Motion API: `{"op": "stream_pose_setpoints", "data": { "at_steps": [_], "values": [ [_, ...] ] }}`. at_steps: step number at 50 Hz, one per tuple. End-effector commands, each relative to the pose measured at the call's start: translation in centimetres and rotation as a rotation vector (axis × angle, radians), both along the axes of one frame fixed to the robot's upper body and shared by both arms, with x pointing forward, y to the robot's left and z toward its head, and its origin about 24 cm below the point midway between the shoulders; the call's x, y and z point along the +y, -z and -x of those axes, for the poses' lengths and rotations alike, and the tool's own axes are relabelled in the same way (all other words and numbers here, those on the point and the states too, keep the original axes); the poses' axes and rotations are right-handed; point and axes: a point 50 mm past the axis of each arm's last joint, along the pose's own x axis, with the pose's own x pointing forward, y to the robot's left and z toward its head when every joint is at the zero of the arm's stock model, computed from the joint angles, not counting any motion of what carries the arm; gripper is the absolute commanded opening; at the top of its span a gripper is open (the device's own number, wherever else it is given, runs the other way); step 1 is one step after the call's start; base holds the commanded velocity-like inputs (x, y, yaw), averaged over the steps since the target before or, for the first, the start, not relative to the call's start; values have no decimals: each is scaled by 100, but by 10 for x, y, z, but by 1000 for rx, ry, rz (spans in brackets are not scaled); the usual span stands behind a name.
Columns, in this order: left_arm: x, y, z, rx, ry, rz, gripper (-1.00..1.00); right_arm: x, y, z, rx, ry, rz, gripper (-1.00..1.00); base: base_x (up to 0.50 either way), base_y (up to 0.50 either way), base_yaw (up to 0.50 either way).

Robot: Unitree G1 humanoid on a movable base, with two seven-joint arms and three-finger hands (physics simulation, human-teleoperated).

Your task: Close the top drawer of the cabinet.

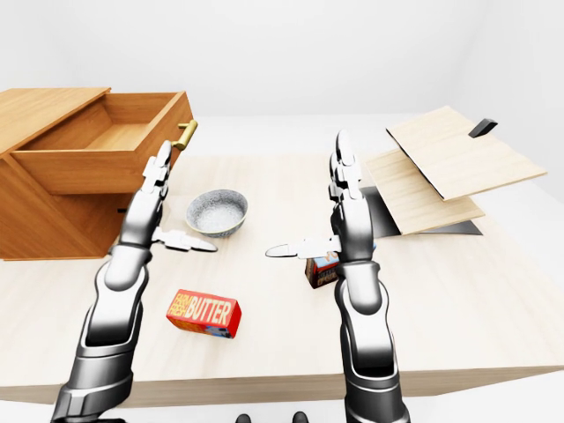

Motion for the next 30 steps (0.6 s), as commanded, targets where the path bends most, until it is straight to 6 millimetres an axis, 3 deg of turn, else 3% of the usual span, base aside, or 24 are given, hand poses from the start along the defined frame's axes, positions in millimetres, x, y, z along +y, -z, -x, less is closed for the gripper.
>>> {"op": "stream_pose_setpoints", "data": {
  "at_steps": [1,17,30],
  "values": [
    [9,18,-21,76,-142,-186,100,0,1,-1,3,3,2,100,0,0,0],
    [30,23,-42,98,-307,-290,100,0,1,1,5,2,5,100,0,0,0],
    [47,15,-57,81,-413,-342,100,-1,3,1,11,3,7,100,0,0,0]
  ]
}}
